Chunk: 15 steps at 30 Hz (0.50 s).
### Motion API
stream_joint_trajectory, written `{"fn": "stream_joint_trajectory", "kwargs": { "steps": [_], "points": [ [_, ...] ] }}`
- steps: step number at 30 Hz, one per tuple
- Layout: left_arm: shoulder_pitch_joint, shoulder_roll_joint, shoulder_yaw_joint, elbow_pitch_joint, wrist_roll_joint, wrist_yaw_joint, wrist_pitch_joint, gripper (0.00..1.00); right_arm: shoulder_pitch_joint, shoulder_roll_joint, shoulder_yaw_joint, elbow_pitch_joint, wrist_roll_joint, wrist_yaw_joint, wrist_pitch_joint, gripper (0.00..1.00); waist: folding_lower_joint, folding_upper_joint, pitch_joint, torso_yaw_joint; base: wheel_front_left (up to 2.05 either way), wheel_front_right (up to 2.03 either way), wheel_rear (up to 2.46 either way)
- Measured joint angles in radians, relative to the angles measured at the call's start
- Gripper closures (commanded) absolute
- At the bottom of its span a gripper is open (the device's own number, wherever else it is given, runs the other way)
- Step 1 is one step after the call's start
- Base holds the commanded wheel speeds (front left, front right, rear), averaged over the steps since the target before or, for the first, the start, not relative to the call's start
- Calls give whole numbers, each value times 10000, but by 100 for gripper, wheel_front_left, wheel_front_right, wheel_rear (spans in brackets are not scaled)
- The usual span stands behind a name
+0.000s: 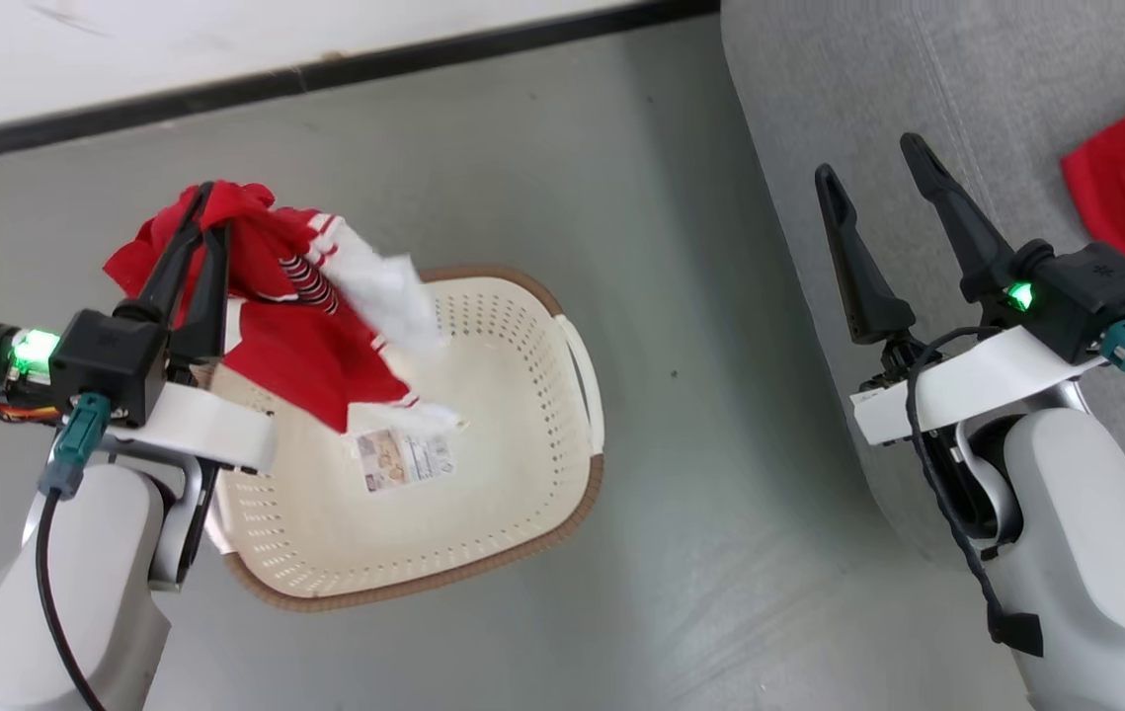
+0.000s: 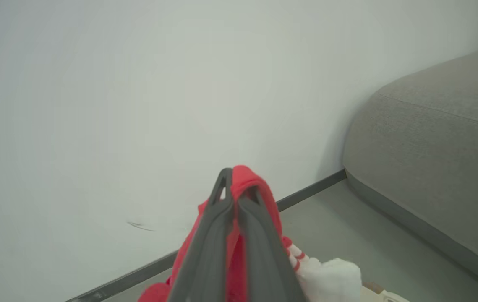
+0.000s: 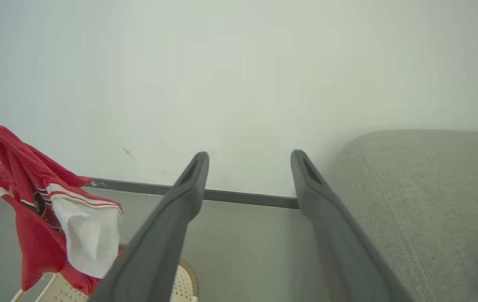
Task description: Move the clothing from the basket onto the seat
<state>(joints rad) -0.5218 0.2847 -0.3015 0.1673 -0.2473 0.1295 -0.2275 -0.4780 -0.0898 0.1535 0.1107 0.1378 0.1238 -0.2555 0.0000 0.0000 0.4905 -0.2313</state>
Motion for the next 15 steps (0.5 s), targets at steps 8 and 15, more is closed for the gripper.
{"fn": "stream_joint_trajectory", "kwargs": {
  "steps": [8,15],
  "points": [
    [422,-4,-17,-426,-125,-36,-40,100,424,-274,337,418,-73,0,0,0,0,0,-980,591,0,0,0],
    [432,92,-178,-752,-155,-249,-36,100,858,-577,763,738,-155,0,0,0,0,0,-1838,1070,0,0,0]
  ]
}}
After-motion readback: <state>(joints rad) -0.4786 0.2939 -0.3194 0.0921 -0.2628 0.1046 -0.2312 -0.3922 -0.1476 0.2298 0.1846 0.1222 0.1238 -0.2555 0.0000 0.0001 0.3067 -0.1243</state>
